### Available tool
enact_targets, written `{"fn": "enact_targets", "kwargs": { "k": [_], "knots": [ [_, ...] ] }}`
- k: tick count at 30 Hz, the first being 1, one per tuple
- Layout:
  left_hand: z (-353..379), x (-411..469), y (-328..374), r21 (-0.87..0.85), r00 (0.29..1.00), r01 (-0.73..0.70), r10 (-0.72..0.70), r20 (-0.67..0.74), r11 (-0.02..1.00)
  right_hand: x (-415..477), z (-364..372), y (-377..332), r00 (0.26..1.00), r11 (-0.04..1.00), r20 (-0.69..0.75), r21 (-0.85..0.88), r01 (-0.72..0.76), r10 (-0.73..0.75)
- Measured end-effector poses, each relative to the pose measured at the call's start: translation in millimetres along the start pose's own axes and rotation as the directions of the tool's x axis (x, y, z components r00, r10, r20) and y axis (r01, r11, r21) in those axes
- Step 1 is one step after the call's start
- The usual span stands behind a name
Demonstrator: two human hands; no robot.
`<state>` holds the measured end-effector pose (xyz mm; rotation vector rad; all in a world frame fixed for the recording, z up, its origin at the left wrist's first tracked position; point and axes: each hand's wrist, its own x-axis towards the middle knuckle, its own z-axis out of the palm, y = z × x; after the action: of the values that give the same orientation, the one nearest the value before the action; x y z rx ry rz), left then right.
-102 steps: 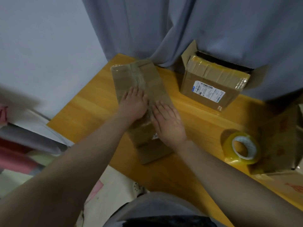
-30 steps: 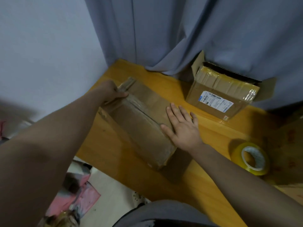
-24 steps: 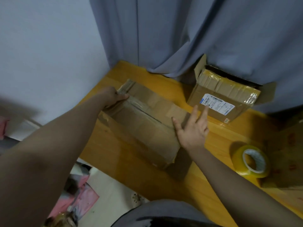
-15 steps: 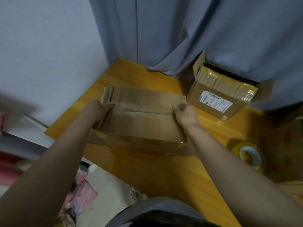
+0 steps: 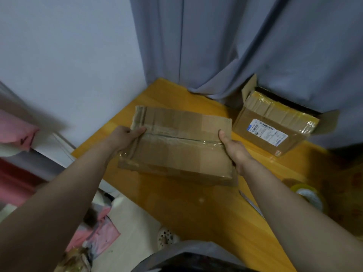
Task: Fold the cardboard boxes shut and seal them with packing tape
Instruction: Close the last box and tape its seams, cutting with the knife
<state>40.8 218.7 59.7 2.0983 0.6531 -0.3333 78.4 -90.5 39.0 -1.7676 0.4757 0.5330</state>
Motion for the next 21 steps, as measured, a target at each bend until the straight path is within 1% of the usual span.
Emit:
{"fn": "enact_targets", "kwargs": {
  "k": [2,4,6,8,10,11,12,14,15,16,17,18,19,20,21],
  "knots": [
    [-8,-6,2,-0.101,0.998,-0.057,0.054,-0.030,0.993,-3,-1,-12,0.995,0.989,0.001,0.108,0.101,-0.101],
    [-9,-10,7,-0.098,0.992,-0.108,0.102,-0.071,0.989,-3,-5,-21,0.991,0.984,-0.017,0.117,0.132,-0.131],
    [-3,-15,8,0.050,0.982,-0.125,0.131,-0.137,0.991,-1,-8,-25,0.990,0.989,-0.041,0.055,0.137,-0.135],
    [8,-23,3,0.204,0.973,-0.100,0.139,-0.184,0.974,4,-9,-24,0.988,0.989,-0.080,-0.082,0.123,-0.129],
    [16,-28,-7,0.265,0.972,-0.050,0.108,-0.209,0.963,10,-10,-21,0.988,0.967,-0.099,-0.239,0.093,-0.119],
    [19,-33,-9,0.284,0.975,-0.011,0.073,-0.209,0.959,10,-10,-20,0.988,0.956,-0.087,-0.275,0.098,-0.126],
    [20,-37,-11,0.310,0.978,0.022,0.043,-0.202,0.951,11,-11,-19,0.985,0.944,-0.067,-0.303,0.132,-0.159],
    [23,-42,-10,0.335,0.981,0.083,-0.019,-0.192,0.939,12,-14,-15,0.957,0.908,-0.041,-0.329,0.259,-0.287],
    [26,-44,-8,0.377,0.979,0.105,-0.028,-0.203,0.920,12,-16,-12,0.932,0.894,-0.070,-0.315,0.317,-0.355],
    [31,-49,-2,0.456,0.975,0.100,0.003,-0.220,0.885,10,-18,-8,0.912,0.898,-0.107,-0.255,0.359,-0.395],
    [39,-55,7,0.548,0.969,0.046,0.095,-0.227,0.835,8,-22,-3,0.904,0.909,-0.145,-0.178,0.377,-0.403],
    [48,-62,17,0.615,0.957,-0.054,0.217,-0.193,0.786,7,-26,4,0.901,0.919,-0.183,-0.111,0.378,-0.392],
    [59,-69,30,0.636,0.940,-0.196,0.329,-0.096,0.746,5,-31,11,0.906,0.930,-0.211,-0.076,0.359,-0.367],
    [71,-76,43,0.619,0.911,-0.355,0.408,0.061,0.701,5,-38,21,0.913,0.940,-0.225,-0.074,0.334,-0.342],
    [85,-82,55,0.587,0.867,-0.487,0.439,0.237,0.646,4,-46,32,0.920,0.948,-0.231,-0.092,0.304,-0.317]
  ]
}}
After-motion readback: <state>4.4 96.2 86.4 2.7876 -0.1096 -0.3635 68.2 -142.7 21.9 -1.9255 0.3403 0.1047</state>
